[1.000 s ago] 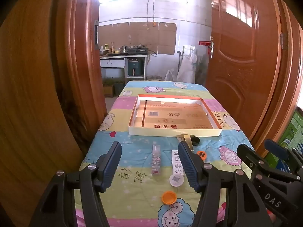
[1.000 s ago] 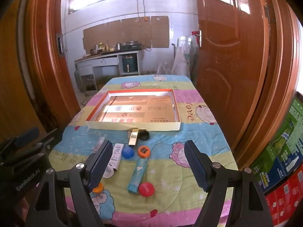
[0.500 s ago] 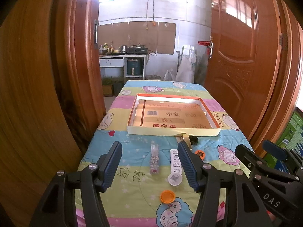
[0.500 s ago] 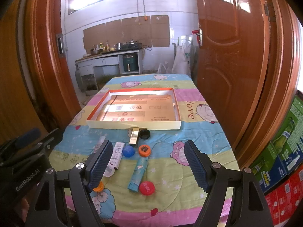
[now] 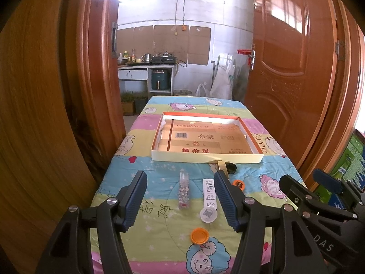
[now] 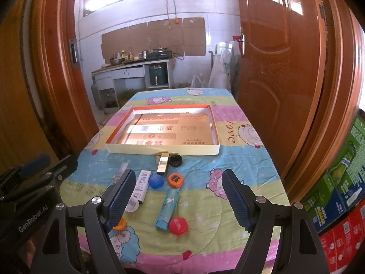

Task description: Organize rigid objects

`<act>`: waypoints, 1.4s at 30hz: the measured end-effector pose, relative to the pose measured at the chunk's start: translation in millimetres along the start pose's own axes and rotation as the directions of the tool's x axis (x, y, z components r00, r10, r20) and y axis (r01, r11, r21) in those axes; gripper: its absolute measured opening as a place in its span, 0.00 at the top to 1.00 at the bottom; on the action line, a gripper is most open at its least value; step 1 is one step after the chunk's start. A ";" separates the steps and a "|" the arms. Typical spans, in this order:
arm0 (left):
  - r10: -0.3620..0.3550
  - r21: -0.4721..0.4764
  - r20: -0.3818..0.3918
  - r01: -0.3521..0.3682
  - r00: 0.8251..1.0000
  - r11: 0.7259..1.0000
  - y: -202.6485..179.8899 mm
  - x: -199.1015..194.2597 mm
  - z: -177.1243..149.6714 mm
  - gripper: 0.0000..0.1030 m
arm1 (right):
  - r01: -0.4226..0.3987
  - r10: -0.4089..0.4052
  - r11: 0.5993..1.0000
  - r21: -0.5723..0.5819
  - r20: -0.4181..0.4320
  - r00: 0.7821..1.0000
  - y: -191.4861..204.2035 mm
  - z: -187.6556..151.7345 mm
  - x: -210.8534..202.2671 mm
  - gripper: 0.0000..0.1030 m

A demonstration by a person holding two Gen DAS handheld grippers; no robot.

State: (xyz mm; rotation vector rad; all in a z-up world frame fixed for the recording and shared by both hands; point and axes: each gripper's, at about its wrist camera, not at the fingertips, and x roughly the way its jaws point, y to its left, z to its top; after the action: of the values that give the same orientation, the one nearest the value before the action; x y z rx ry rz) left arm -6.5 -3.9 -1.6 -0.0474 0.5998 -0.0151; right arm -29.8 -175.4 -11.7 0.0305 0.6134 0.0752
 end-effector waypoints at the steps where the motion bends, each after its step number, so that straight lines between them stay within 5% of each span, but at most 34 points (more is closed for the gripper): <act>1: -0.001 -0.001 0.001 0.001 1.000 1.000 0.0 -0.3 -0.2 0.40 | -0.001 0.001 1.000 0.000 -0.001 1.000 -0.2 0.1 0.0 0.23; 42: -0.010 -0.001 -0.009 0.010 1.000 1.000 -0.5 1.8 -1.2 0.40 | -0.007 0.007 1.000 -0.003 -0.007 1.000 0.4 -0.6 2.5 0.23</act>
State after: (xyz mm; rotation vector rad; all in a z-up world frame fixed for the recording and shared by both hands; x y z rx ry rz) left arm -5.7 -4.5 -3.7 -0.0515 0.6090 -0.0245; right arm -28.1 -174.7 -13.6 0.0299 0.6201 0.0833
